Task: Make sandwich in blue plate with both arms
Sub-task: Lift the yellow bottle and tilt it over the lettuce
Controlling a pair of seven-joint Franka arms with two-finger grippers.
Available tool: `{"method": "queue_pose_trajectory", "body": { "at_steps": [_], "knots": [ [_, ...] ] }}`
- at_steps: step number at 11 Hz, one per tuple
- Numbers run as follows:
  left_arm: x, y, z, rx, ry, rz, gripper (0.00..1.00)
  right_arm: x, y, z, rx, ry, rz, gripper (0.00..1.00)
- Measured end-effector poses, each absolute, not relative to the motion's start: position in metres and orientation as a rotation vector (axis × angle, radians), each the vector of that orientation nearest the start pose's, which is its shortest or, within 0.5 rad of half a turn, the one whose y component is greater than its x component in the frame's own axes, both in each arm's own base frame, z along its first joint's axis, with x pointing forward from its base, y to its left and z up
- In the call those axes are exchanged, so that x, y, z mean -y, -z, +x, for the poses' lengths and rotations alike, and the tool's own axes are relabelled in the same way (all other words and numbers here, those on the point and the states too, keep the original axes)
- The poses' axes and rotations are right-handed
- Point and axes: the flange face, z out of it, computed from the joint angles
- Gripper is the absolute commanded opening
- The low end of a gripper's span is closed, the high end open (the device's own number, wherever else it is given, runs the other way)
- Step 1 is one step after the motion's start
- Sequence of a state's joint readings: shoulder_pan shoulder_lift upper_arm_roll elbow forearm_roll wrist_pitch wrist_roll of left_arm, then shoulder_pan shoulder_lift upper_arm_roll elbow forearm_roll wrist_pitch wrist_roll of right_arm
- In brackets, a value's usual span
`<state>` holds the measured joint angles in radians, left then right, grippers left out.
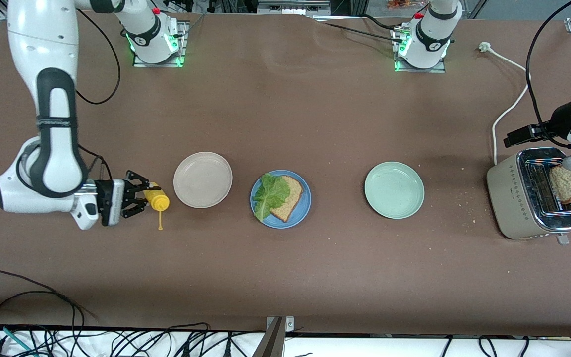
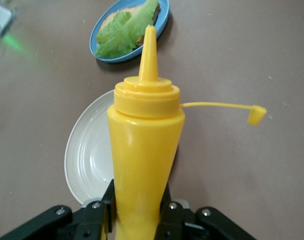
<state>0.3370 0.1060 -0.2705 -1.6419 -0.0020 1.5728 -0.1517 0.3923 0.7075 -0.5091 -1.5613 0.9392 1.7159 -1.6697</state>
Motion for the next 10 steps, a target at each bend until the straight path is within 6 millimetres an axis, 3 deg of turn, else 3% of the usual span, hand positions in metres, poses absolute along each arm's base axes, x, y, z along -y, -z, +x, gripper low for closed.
{"method": "queue_pose_trajectory", "body": {
  "at_steps": [2,5,10],
  "knots": [
    [-0.044,-0.534,0.574,0.341,-0.272,-3.134,1.00,-0.108,-0.275,0.671,1.556,0.074,-2.074,0.36],
    [-0.045,-0.534,0.574,0.343,-0.272,-3.134,1.00,-0.202,-0.303,0.664,1.772,-0.140,-2.205,0.35],
    [-0.046,-0.534,0.573,0.347,-0.271,-3.133,1.00,-0.326,-0.342,0.630,2.078,-0.359,-2.485,0.30]
  ]
}}
